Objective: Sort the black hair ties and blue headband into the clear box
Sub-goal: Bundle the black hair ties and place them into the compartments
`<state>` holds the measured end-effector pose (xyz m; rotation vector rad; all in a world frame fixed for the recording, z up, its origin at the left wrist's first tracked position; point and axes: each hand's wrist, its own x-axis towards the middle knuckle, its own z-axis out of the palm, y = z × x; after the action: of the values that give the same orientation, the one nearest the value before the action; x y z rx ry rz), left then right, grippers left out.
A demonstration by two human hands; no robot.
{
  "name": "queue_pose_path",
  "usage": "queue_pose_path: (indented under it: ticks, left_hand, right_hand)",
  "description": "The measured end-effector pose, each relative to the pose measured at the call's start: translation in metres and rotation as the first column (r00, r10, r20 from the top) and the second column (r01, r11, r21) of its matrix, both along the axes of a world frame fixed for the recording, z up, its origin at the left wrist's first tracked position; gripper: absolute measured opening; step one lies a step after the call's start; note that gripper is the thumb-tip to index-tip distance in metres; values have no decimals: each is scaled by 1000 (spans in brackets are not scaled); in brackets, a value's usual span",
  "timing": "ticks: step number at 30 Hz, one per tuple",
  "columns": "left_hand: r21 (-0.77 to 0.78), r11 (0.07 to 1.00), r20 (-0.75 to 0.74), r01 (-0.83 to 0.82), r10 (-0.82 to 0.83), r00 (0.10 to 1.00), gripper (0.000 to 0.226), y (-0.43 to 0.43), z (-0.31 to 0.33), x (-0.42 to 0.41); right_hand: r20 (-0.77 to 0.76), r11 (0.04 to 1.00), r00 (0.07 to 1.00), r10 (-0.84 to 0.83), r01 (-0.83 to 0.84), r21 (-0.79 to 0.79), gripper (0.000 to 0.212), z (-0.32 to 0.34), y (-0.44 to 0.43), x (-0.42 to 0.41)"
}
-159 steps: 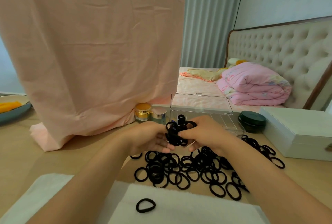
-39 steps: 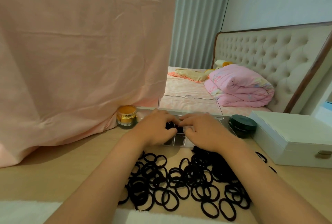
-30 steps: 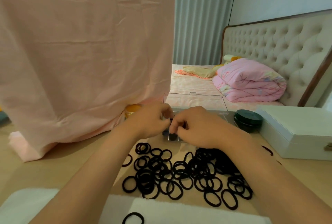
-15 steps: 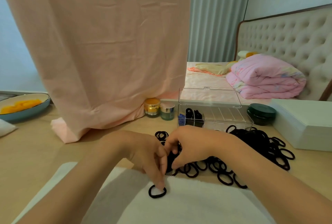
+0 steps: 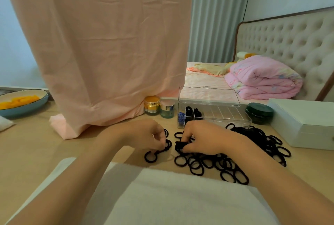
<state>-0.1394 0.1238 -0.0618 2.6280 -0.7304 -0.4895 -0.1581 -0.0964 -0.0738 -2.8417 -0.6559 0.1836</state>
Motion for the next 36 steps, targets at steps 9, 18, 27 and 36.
queue_pose_path:
  ticks: [9,18,27,36]
  left_hand:
    - [-182,973,91,-139,157,983,7,8,-18,25]
    - [-1,999,289,-49,47,956,8,-6,-37,25]
    - [-28,998,256,-52,57,965,10,6,-32,36]
    - [-180,974,52,-140,151,987,8,46,-27,46]
  right_hand:
    - [-208,888,973,-100,182,422,13,13,-9,0]
    - [-142,911,973,-181,221,348,16,4,8,21]
    - [-32,953,974,-224,226,200,23,1,51,63]
    - [10,988,991,-130,131,-79,34,-16,71,73]
